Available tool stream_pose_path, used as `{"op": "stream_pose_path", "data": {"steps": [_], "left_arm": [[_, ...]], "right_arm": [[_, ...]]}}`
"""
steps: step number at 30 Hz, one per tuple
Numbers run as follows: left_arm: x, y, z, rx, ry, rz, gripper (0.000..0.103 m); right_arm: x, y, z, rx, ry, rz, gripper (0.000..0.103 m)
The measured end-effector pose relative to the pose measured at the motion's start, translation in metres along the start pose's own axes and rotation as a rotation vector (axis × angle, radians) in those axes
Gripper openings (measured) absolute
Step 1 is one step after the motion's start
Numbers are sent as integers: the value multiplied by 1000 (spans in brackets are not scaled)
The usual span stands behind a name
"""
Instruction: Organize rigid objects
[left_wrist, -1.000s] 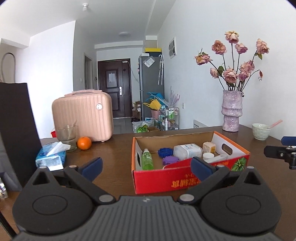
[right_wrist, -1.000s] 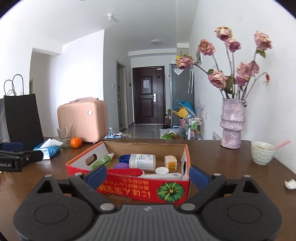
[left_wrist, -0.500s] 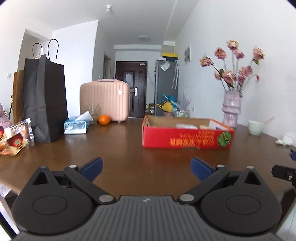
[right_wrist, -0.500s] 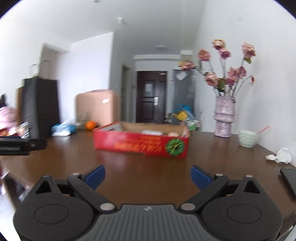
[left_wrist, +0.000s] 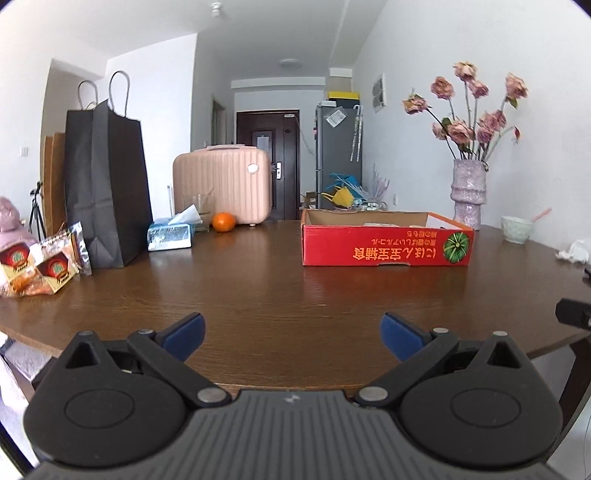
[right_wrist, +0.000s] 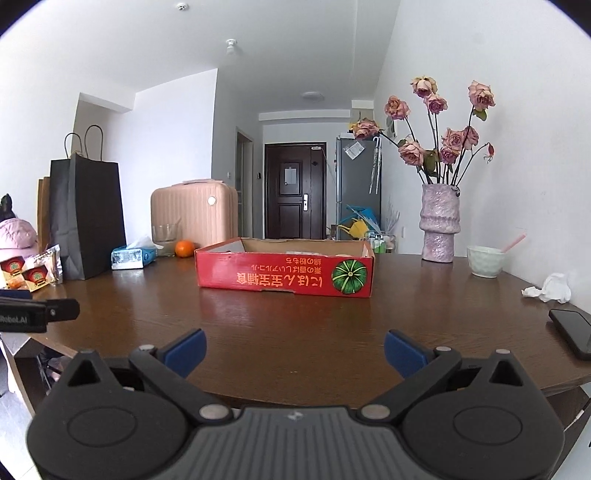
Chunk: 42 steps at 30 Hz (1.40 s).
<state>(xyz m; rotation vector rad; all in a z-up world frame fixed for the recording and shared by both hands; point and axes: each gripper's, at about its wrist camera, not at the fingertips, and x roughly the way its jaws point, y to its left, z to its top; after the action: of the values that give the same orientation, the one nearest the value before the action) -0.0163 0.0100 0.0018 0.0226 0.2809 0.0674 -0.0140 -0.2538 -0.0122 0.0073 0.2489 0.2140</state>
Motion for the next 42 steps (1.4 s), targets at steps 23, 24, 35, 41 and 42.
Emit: {"op": "stream_pose_path", "data": {"steps": [23, 24, 35, 41, 42], "left_arm": [[-7, -14, -3, 65, -35, -56, 103], [-7, -14, -4, 65, -35, -57, 103], [-4, -15, -5, 70, -25, -53, 103], [-5, -16, -5, 72, -25, -58, 103], [-5, -16, -5, 73, -25, -58, 103]], "right_arm": [[4, -8, -4, 47, 23, 12, 103], [3, -8, -4, 46, 24, 11, 103], [2, -9, -4, 45, 26, 5, 103], [2, -11, -4, 53, 26, 0, 103], [2, -11, -4, 55, 26, 0, 103]]}}
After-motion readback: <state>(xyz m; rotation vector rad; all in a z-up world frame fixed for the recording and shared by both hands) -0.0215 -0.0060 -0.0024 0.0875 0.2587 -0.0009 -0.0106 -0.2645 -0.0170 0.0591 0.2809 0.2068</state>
